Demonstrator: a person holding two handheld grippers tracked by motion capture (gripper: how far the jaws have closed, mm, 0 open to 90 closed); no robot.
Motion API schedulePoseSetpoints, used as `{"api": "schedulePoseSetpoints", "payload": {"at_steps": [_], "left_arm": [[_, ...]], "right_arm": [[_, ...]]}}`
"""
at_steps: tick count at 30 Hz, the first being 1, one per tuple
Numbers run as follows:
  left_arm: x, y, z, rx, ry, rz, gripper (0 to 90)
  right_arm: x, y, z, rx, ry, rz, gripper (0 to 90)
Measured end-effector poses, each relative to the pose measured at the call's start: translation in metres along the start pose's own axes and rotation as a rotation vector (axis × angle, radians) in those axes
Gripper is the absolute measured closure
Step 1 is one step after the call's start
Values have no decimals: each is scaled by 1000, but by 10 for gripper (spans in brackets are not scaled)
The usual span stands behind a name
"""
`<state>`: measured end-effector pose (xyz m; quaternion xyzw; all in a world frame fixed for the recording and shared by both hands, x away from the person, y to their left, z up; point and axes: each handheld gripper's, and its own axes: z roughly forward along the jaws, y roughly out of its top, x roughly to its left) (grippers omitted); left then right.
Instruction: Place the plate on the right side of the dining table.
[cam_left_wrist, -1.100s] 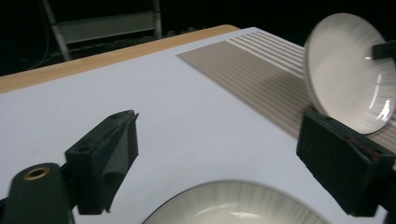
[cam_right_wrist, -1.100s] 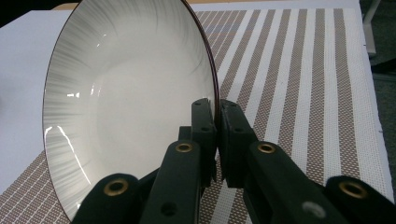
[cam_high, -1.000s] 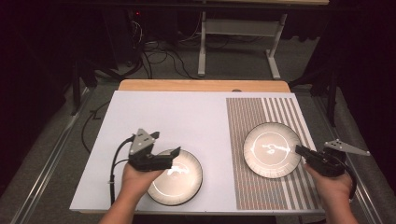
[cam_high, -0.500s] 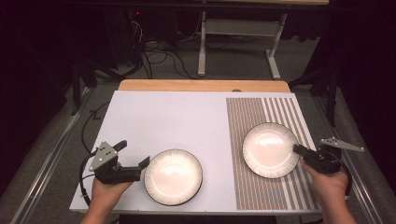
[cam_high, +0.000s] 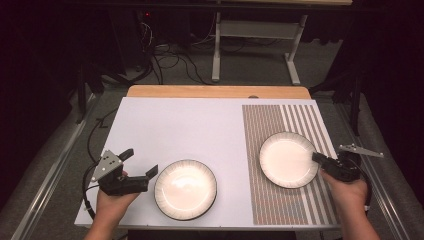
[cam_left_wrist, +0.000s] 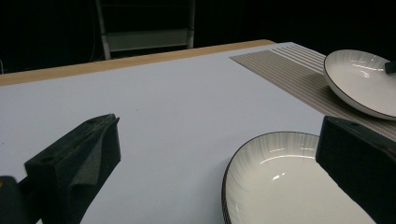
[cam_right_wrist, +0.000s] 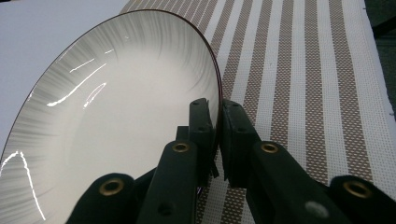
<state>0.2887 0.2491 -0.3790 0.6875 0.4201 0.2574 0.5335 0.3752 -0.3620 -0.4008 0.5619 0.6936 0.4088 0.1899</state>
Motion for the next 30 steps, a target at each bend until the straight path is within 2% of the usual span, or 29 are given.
{"api": "schedulePoseSetpoints", "payload": {"at_steps": [6, 10, 14, 15, 16, 19, 20, 23, 24, 30], "left_arm": [[2, 0, 2, 0, 3, -3, 7], [2, 0, 3, 6, 3, 4, 7], [3, -1, 4, 10, 8, 8, 7], [3, -2, 4, 11, 9, 6, 7], [4, -2, 4, 13, 11, 6, 7], [4, -2, 4, 15, 12, 7, 7], [5, -2, 5, 15, 15, 11, 7], [6, -2, 5, 14, 19, 14, 7], [6, -2, 5, 14, 22, 17, 7], [7, 0, 2, 3, 23, 17, 7]], "right_arm": [[-2, 0, 5, 9, -6, 22, 855], [-3, -1, 10, 26, -26, 31, 844], [-3, -4, 14, 45, -53, 22, 821], [-3, -5, 14, 51, -69, 7, 818], [-3, -5, 13, 41, -72, 5, 816], [1, -3, 5, -13, -79, -24, 735], [3, -2, 1, -31, -73, -27, 710], [13, 1, -7, -75, -53, -74, 644], [19, 2, -11, -94, -38, -102, 607], [58, 4, -23, -169, 56, -186, 452]]}}
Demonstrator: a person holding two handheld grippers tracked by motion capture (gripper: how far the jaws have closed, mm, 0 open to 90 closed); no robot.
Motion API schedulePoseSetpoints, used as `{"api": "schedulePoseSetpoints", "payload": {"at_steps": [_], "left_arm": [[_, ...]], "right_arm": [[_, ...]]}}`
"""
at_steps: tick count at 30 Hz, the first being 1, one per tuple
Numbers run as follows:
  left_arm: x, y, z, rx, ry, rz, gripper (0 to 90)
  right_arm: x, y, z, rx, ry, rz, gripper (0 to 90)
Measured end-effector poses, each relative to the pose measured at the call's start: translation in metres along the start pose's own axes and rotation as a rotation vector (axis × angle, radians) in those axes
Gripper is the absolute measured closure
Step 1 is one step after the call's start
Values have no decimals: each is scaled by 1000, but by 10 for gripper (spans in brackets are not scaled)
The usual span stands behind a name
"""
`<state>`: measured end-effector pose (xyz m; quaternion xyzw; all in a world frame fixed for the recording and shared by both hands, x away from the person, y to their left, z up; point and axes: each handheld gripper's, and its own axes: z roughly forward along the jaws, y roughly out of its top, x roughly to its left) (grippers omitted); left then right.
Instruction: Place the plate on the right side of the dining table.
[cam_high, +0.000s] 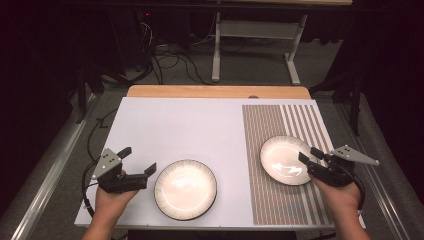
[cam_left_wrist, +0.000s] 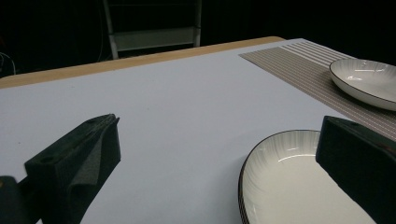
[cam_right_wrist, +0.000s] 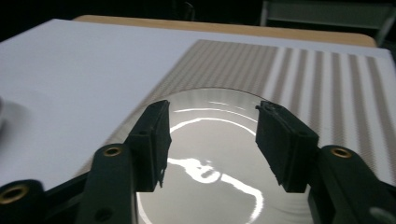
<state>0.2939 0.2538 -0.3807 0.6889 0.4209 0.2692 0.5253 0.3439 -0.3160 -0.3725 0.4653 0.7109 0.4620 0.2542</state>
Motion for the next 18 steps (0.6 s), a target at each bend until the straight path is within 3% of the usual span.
{"api": "schedulePoseSetpoints", "payload": {"at_steps": [3, 9, 16, 18], "left_arm": [[-1, -1, 0, 4, -2, 16, 7], [-4, -2, -1, 6, -5, 35, 7], [-10, -3, -2, 14, -7, 52, 7], [-11, -2, -3, 8, -12, 52, 6]], "right_arm": [[27, 2, -3, -21, 71, -44, 383], [66, 2, -5, -42, 179, -108, 270], [93, -2, -6, -66, 260, -136, 148], [96, -3, -8, -83, 284, -125, 55]]}}
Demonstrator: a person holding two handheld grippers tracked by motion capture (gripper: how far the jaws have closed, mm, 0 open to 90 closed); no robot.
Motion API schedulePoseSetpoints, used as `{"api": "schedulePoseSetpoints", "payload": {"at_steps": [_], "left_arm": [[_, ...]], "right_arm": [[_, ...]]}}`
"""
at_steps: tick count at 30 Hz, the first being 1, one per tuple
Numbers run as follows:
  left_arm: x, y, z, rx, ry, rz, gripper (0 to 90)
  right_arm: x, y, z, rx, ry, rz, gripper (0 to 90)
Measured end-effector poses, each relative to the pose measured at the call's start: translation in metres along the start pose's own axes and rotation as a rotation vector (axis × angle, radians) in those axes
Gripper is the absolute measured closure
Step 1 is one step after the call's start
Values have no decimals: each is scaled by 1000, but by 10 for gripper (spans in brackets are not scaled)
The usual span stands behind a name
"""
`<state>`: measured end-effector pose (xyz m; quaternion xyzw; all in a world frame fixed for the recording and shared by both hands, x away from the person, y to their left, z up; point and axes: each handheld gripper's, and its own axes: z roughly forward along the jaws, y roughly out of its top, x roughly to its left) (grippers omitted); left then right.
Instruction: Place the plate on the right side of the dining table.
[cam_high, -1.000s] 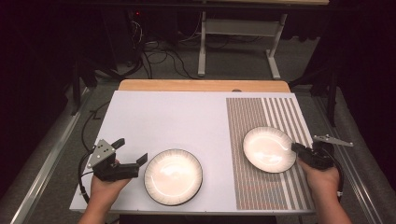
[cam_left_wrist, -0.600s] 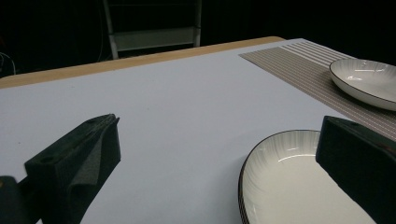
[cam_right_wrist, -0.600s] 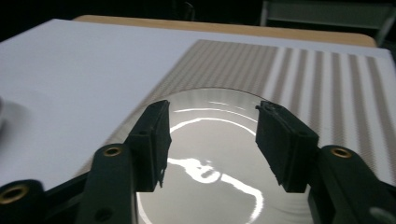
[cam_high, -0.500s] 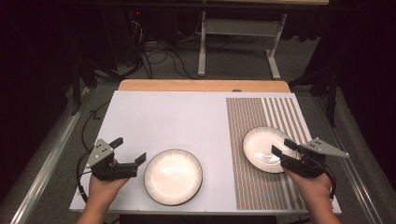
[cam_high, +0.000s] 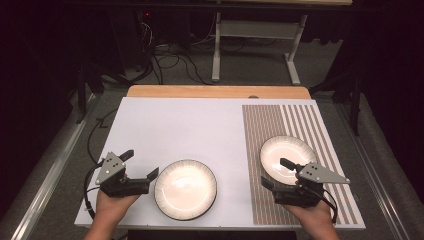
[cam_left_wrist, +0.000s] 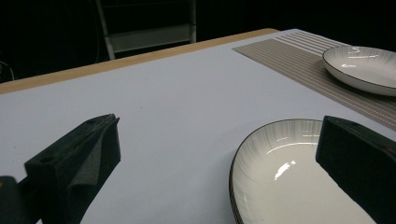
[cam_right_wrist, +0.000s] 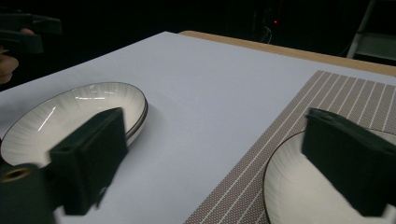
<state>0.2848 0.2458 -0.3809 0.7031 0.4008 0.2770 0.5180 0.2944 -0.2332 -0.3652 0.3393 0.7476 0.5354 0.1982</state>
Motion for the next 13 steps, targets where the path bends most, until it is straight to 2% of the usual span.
{"api": "schedulePoseSetpoints", "payload": {"at_steps": [1, 4, 6, 13], "left_arm": [[-1, 0, -1, -3, -4, 2, 2], [-5, 0, -1, -16, -17, 13, 1], [-7, 1, -1, -13, -21, 16, 2], [-8, -1, 0, -7, -21, 16, 2]], "right_arm": [[2, 0, 0, 9, -8, -17, 3], [5, -1, 0, 3, -46, -48, 2], [4, -1, -1, -3, -68, -48, 2], [0, -1, -4, -15, -84, -50, 2]]}}
